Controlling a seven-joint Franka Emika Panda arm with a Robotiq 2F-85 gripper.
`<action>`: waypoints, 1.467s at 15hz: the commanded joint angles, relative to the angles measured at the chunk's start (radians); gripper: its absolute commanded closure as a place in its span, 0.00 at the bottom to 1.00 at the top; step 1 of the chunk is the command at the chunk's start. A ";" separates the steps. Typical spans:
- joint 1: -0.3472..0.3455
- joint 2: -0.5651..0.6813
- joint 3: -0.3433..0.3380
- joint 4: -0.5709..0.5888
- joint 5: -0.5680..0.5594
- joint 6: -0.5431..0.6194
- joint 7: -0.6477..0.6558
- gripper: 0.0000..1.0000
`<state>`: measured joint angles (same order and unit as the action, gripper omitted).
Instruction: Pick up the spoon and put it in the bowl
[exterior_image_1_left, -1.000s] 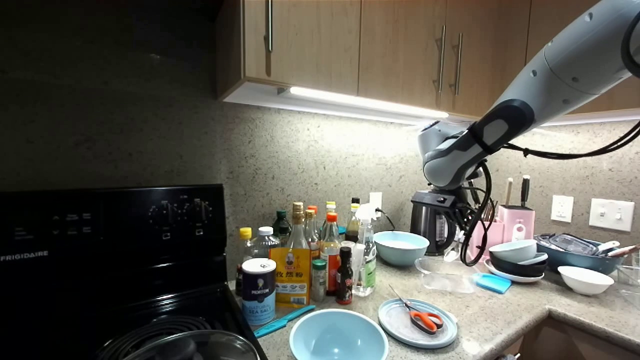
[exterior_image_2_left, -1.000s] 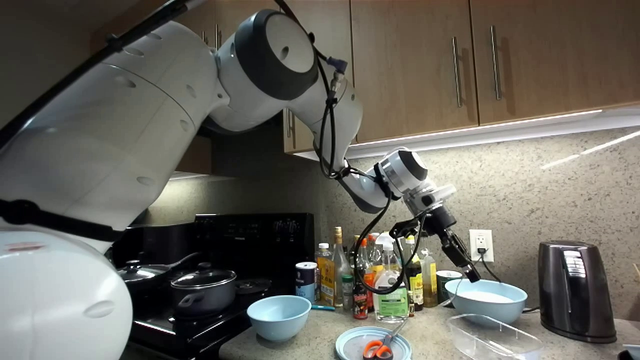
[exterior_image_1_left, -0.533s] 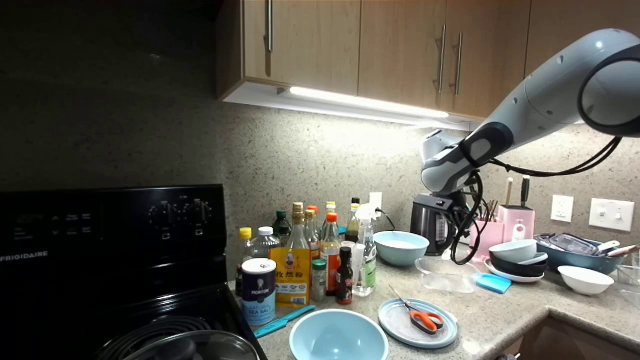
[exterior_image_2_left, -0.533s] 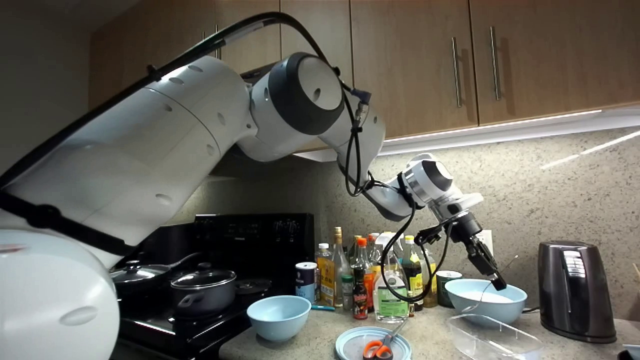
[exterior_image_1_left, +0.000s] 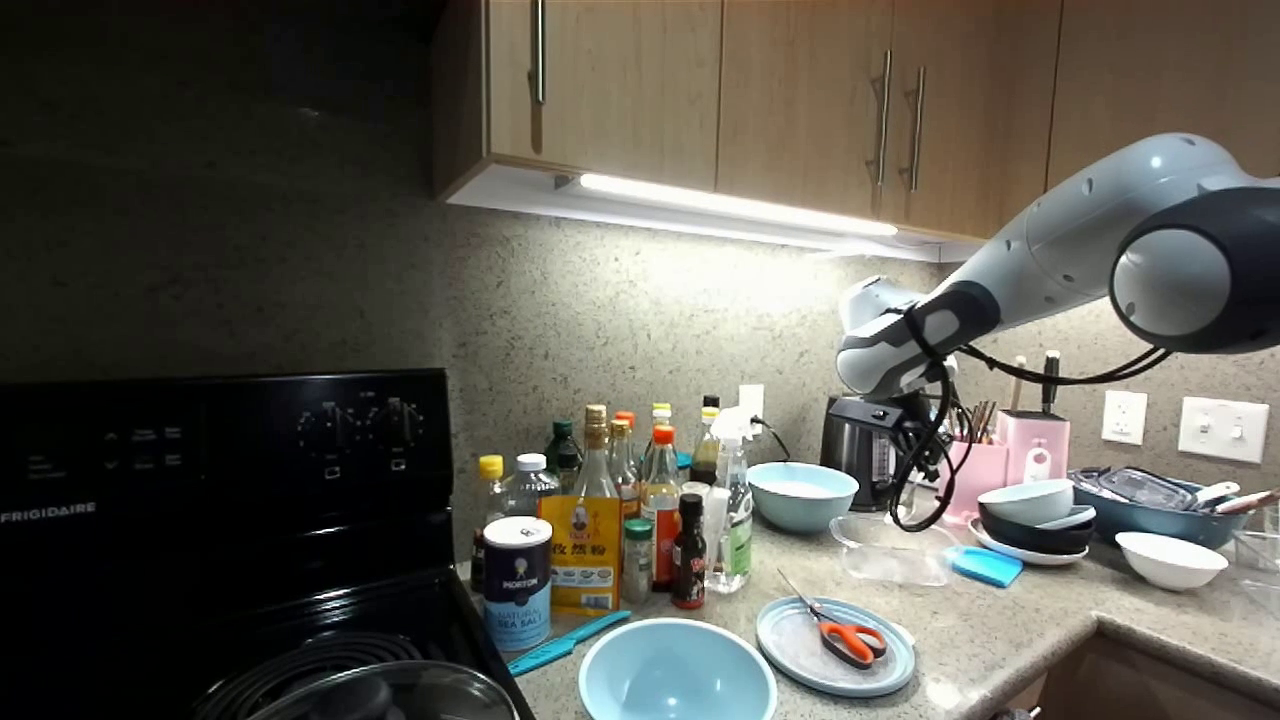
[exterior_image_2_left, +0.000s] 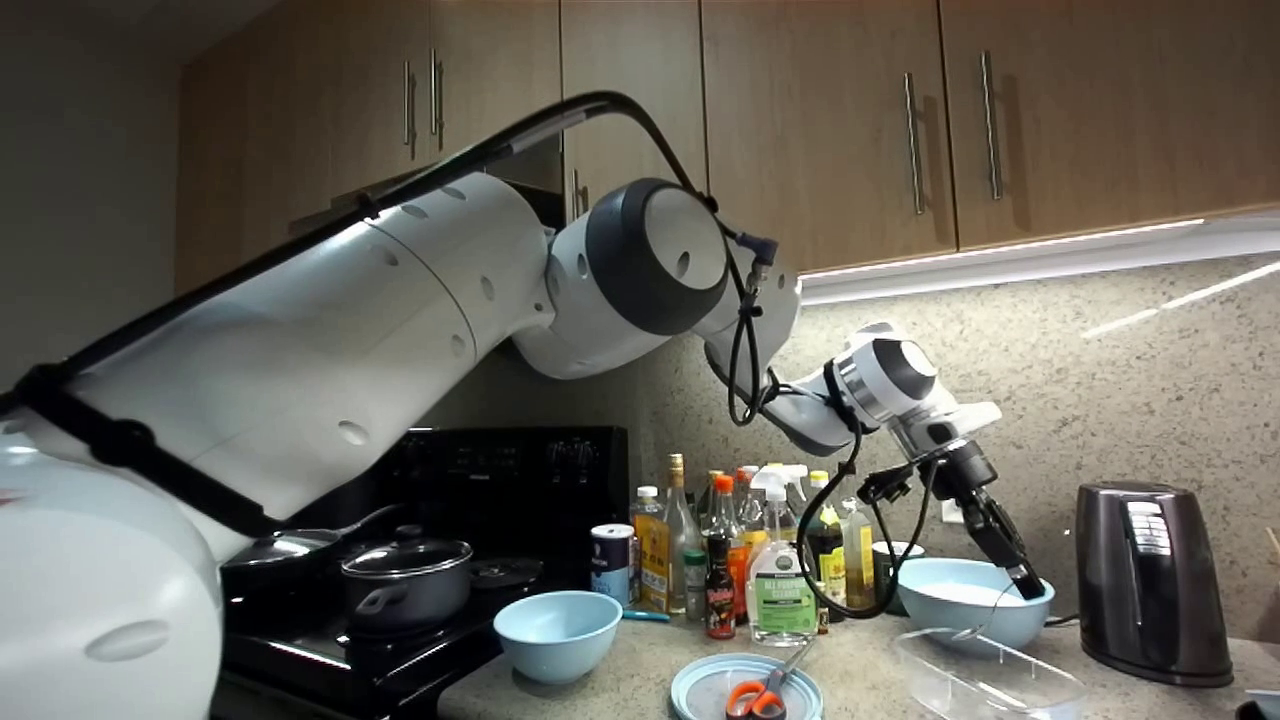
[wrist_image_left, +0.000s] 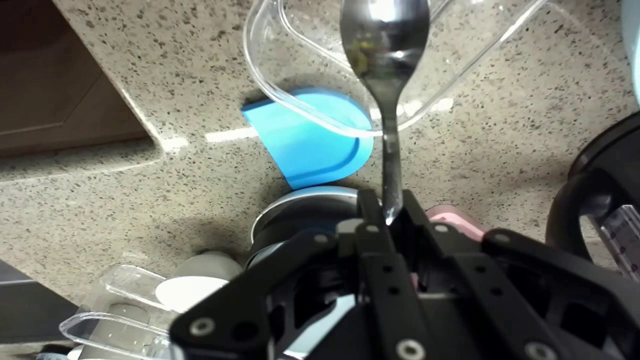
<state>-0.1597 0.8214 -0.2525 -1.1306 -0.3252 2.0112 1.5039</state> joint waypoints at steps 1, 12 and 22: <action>-0.005 0.004 0.008 0.006 0.007 -0.007 -0.016 0.96; 0.005 0.168 -0.037 0.217 0.029 -0.110 -0.037 0.96; -0.004 0.287 -0.002 0.373 0.009 -0.165 -0.038 0.95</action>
<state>-0.1542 1.0579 -0.2661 -0.8318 -0.3252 1.8701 1.5035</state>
